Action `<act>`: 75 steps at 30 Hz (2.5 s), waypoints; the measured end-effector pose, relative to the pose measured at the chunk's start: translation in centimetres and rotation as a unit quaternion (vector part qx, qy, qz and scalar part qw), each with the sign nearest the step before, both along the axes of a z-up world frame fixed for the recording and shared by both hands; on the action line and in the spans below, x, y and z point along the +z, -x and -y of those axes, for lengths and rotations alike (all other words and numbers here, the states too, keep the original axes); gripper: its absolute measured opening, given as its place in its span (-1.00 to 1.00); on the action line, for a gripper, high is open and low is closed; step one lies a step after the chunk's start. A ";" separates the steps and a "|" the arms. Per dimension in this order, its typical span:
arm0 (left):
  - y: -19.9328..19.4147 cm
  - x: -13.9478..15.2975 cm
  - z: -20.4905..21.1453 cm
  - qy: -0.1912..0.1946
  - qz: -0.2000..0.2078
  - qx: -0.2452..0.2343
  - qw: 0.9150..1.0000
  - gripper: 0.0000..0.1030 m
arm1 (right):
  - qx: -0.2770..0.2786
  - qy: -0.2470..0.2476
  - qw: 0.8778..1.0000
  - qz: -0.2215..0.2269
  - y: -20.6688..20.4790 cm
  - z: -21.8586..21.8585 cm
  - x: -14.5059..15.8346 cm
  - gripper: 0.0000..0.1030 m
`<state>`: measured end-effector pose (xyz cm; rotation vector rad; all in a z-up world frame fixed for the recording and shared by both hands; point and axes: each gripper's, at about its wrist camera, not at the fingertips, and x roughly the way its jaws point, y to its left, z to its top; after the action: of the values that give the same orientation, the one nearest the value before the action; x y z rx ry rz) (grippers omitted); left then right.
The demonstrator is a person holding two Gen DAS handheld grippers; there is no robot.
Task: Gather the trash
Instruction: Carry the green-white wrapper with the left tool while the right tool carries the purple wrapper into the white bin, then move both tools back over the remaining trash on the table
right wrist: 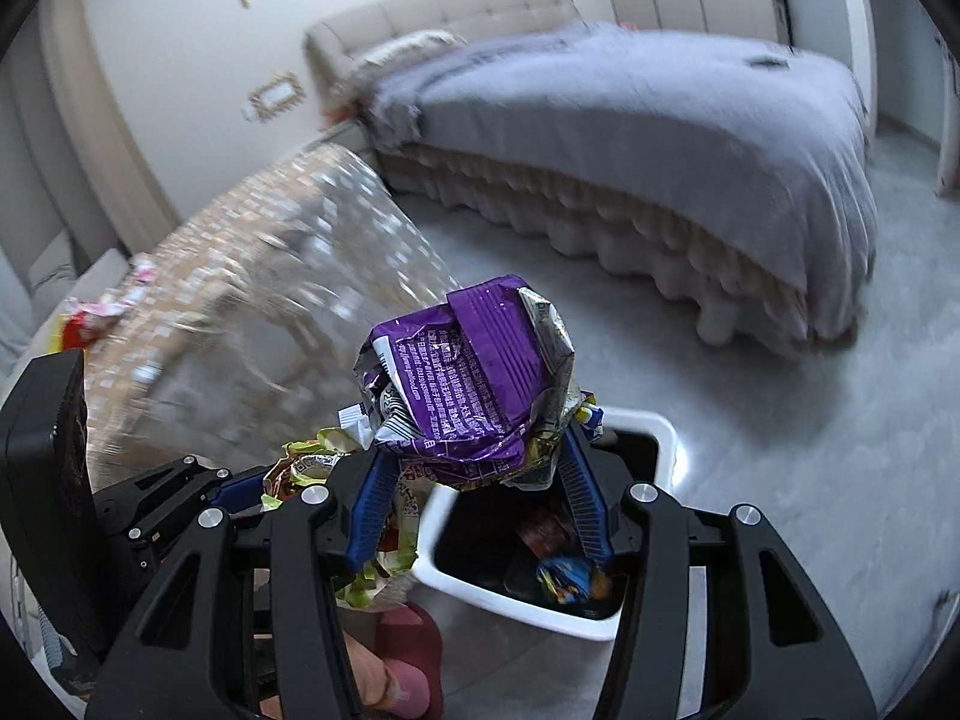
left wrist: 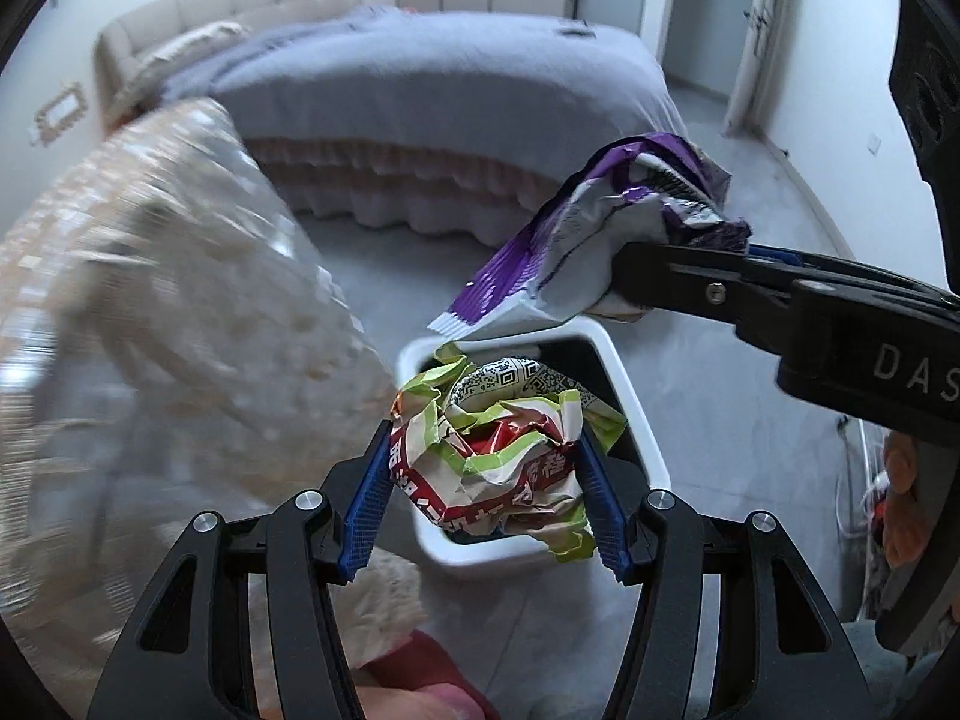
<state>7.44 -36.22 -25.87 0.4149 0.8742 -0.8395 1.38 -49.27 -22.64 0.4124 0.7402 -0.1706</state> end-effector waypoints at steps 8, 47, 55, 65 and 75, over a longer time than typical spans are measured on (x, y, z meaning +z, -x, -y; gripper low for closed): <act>-2.6 -6.1 3.4 -0.028 -0.061 -0.016 0.998 0.28 | -0.030 -0.033 0.996 -0.071 -2.2 2.7 -6.1 0.18; 0.8 10.8 -5.5 0.055 0.109 0.039 0.992 0.91 | 0.030 0.062 0.995 0.077 -3.4 -3.3 7.9 0.93; -1.0 14.2 -13.1 0.058 0.151 0.120 0.979 0.91 | 0.144 0.094 0.978 0.117 -7.0 -11.8 11.8 0.93; -4.3 17.0 -23.4 0.048 0.176 0.215 0.959 0.91 | 0.232 0.097 0.957 0.145 -11.7 -21.1 14.8 0.92; -8.9 17.9 -31.0 0.049 0.195 0.274 0.941 0.91 | 0.266 0.074 0.952 0.131 -18.3 -26.9 15.5 0.93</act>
<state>16.38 -5.25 -7.96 0.2180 0.5306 -0.2668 19.69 -22.36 -7.11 0.0791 0.5491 0.3303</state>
